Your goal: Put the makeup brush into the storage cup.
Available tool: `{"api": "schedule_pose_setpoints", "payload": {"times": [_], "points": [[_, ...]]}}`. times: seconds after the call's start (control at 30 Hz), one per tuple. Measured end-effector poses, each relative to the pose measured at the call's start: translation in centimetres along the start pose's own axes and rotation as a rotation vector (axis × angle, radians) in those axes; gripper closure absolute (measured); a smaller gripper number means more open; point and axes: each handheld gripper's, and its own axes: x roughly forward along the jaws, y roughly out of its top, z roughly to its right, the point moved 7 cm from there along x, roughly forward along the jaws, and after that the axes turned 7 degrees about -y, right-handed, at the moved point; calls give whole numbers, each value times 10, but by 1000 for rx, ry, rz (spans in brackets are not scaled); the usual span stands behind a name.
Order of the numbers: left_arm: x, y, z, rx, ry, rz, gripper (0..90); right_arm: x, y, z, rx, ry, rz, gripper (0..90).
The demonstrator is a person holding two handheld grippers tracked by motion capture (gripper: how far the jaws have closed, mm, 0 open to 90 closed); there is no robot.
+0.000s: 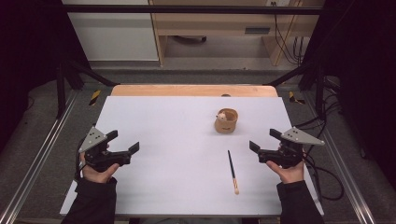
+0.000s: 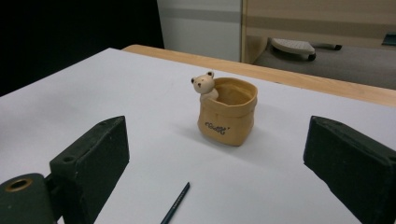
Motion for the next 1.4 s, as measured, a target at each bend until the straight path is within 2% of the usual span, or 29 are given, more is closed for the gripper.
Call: {"api": "schedule_pose_setpoints", "payload": {"times": [0.03,0.1,0.37,0.4,0.57,0.83,0.97,1.13,1.2,1.4], "points": [[0,0,0,0,0,0,38,0,0,0,0,0,0,70],[0,0,0,-2,2,-3,37,3,-2,-6,-30,10,-18,70],[2,-2,1,1,2,-9,37,10,-6,-17,-41,26,-54,77],[2,-2,1,2,2,-10,37,14,-9,-21,-56,31,-70,78],[4,-3,2,4,-1,-18,37,22,-18,-28,-70,40,-114,89],[5,-4,3,8,-4,-21,37,31,-27,-37,-85,53,-147,113],[5,-4,4,9,-4,-22,38,38,-37,-44,-110,60,-189,130],[6,-5,4,8,-3,-24,37,42,-44,-47,-124,67,-221,160],[6,-5,4,9,-3,-24,37,43,-46,-50,-114,71,-235,163],[5,-5,3,8,-2,-22,37,49,-57,-54,-143,76,-276,185]]}}
